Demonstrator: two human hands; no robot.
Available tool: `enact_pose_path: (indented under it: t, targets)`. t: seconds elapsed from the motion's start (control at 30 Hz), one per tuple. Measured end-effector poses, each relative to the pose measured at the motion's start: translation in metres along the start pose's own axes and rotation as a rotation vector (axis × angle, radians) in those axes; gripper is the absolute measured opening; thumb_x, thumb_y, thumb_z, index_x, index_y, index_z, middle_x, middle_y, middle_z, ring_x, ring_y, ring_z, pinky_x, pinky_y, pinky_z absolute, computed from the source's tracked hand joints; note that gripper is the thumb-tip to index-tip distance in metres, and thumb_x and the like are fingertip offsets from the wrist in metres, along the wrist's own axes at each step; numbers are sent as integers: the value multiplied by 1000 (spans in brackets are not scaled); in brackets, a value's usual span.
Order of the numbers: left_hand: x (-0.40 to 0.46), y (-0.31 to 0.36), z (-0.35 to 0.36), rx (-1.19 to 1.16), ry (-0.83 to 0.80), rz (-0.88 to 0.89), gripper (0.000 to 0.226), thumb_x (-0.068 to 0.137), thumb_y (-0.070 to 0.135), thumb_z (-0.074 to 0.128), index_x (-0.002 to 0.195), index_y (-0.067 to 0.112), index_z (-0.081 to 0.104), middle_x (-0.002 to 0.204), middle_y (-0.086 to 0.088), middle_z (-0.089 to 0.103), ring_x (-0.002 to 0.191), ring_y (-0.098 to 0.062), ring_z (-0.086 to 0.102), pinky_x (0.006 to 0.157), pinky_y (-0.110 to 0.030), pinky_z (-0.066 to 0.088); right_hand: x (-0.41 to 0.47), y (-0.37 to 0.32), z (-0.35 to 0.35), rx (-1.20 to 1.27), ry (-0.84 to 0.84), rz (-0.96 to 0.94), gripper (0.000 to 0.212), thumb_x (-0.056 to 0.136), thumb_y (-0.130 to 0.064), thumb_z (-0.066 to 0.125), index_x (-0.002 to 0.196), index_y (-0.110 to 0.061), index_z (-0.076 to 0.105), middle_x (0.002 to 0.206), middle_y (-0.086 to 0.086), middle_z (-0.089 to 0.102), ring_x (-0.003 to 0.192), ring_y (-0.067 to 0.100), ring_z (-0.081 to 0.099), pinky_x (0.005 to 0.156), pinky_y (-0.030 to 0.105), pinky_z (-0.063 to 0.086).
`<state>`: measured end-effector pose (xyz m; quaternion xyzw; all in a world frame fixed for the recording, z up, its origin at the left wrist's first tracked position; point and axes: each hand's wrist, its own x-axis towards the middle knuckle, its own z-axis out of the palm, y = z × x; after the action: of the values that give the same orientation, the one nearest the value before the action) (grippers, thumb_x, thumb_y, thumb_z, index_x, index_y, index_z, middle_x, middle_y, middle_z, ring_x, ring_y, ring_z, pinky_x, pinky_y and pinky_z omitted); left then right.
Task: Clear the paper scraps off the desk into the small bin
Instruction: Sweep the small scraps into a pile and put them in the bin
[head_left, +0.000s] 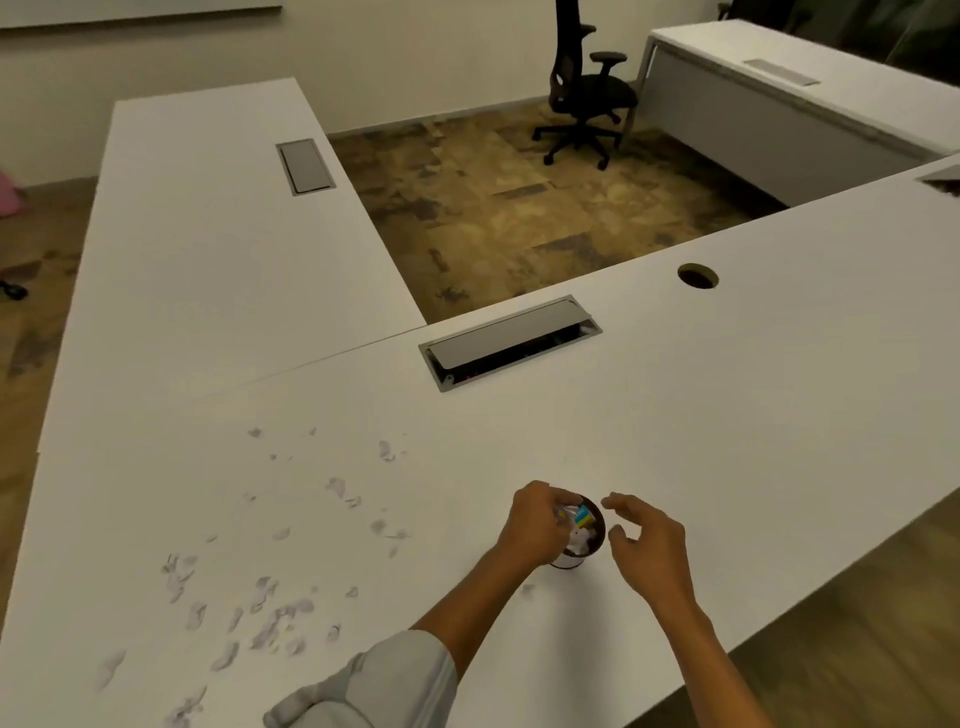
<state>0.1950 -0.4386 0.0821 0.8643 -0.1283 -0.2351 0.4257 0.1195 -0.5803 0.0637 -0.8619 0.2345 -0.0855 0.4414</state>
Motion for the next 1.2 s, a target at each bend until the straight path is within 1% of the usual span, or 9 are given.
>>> enact_pose_path:
  t: [0.13, 0.23, 0.33, 0.43, 0.63, 0.77, 0.87, 0.97, 1.2]
  targets:
    - [2, 1, 1, 71, -164, 76, 48, 87, 6, 56, 133, 22, 52, 136, -15, 46, 129, -29, 42, 95, -19, 33, -4, 12, -15, 16, 29, 35, 33, 79, 8, 62, 94, -21, 70, 94, -3, 70, 91, 11, 65, 62, 4, 48]
    - [0, -7, -7, 93, -281, 105, 69, 86, 5, 55, 143, 34, 30, 153, -14, 27, 144, -26, 20, 111, -32, 29, -11, 12, -18, 17, 43, 69, 30, 81, 5, 63, 94, -21, 69, 93, -5, 70, 87, 6, 65, 60, -1, 45]
    - [-2, -21, -15, 57, -354, 117, 88, 80, 5, 57, 146, 39, 11, 153, -7, 29, 141, -24, 26, 110, -38, 36, -20, 12, -15, 12, 47, 71, 26, 82, 4, 64, 93, -19, 70, 92, -6, 70, 85, 1, 64, 58, 0, 46]
    - [-8, -34, -23, -2, -325, 67, 92, 80, 11, 62, 148, 33, 5, 156, -2, 22, 142, -22, 26, 113, -37, 32, -29, 11, -8, 23, 43, 87, 24, 82, 2, 64, 93, -18, 70, 91, -7, 70, 84, 2, 65, 56, 3, 47]
    - [-40, -87, -47, -113, -147, -71, 88, 79, 19, 72, 147, 24, 16, 150, -9, 32, 135, -23, 37, 107, -37, 40, -43, 0, 12, 48, 41, 46, 21, 80, 2, 66, 89, -16, 70, 84, -7, 70, 84, -8, 62, 57, 2, 46]
    - [-79, -144, -64, -79, -13, -210, 86, 77, 22, 74, 146, 20, 22, 145, -9, 38, 129, -23, 43, 102, -33, 41, -59, 2, 47, 35, -91, -3, 20, 78, 2, 69, 89, -15, 69, 83, -8, 69, 80, 2, 67, 59, 5, 49]
    - [-111, -180, -75, -16, 84, -286, 83, 77, 25, 75, 144, 15, 26, 142, -8, 40, 127, -22, 44, 103, -30, 38, -70, 22, 87, -70, -245, 4, 28, 80, -4, 70, 107, -12, 66, 101, -1, 68, 99, 18, 65, 76, 19, 53]
    - [-139, -208, -85, 13, 154, -349, 79, 76, 27, 75, 141, 16, 32, 138, -8, 43, 123, -21, 46, 102, -31, 40, -74, 38, 122, -350, -398, 27, 46, 87, -10, 61, 132, -5, 49, 132, 12, 52, 123, 30, 48, 100, 36, 41]
    - [-189, -252, -107, 50, 236, -439, 77, 75, 31, 74, 139, 15, 35, 140, -9, 40, 130, -27, 39, 108, -38, 36, -90, 15, 172, -574, -459, -133, 33, 91, -6, 51, 124, -4, 56, 123, 16, 52, 104, 31, 53, 82, 33, 49]
